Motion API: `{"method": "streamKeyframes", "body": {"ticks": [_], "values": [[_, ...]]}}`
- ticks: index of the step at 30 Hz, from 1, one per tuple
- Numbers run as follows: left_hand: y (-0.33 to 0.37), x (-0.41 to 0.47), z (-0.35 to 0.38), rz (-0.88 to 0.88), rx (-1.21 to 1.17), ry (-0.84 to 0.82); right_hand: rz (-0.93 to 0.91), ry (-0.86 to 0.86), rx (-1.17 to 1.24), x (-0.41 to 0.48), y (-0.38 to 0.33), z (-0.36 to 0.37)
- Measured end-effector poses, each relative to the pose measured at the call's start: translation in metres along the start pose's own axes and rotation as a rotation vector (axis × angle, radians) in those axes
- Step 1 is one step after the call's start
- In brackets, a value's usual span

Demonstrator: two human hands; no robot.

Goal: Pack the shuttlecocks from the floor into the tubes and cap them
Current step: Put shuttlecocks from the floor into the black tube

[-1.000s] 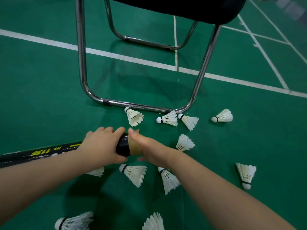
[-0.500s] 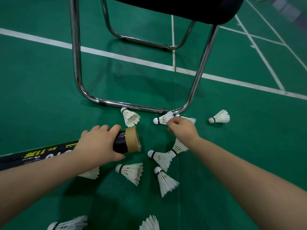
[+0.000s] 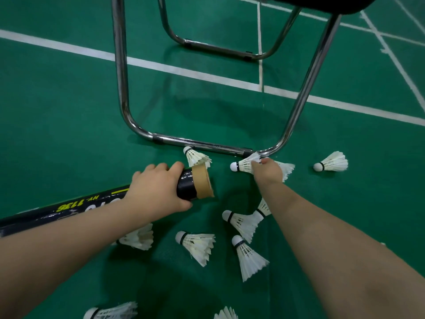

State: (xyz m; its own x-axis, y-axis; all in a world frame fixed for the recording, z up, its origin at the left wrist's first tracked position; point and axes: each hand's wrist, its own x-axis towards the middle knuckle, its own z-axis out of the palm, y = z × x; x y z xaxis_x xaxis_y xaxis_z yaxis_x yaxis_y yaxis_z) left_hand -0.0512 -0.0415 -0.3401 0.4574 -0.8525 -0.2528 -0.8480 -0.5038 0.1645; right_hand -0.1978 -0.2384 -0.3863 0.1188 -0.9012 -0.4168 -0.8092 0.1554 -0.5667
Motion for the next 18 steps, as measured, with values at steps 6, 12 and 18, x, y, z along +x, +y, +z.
{"method": "streamKeyframes", "body": {"ticks": [6,12,18], "values": [[-0.005,0.007,-0.006,-0.01,-0.046,0.019,-0.165,0.039,0.19,-0.01,-0.003,-0.006],[-0.009,0.014,-0.01,-0.024,-0.086,0.018,-0.229,-0.069,0.276,-0.034,-0.012,-0.03],[-0.006,0.011,-0.009,-0.024,-0.071,-0.002,-0.239,-0.202,0.347,-0.048,-0.037,-0.044]]}}
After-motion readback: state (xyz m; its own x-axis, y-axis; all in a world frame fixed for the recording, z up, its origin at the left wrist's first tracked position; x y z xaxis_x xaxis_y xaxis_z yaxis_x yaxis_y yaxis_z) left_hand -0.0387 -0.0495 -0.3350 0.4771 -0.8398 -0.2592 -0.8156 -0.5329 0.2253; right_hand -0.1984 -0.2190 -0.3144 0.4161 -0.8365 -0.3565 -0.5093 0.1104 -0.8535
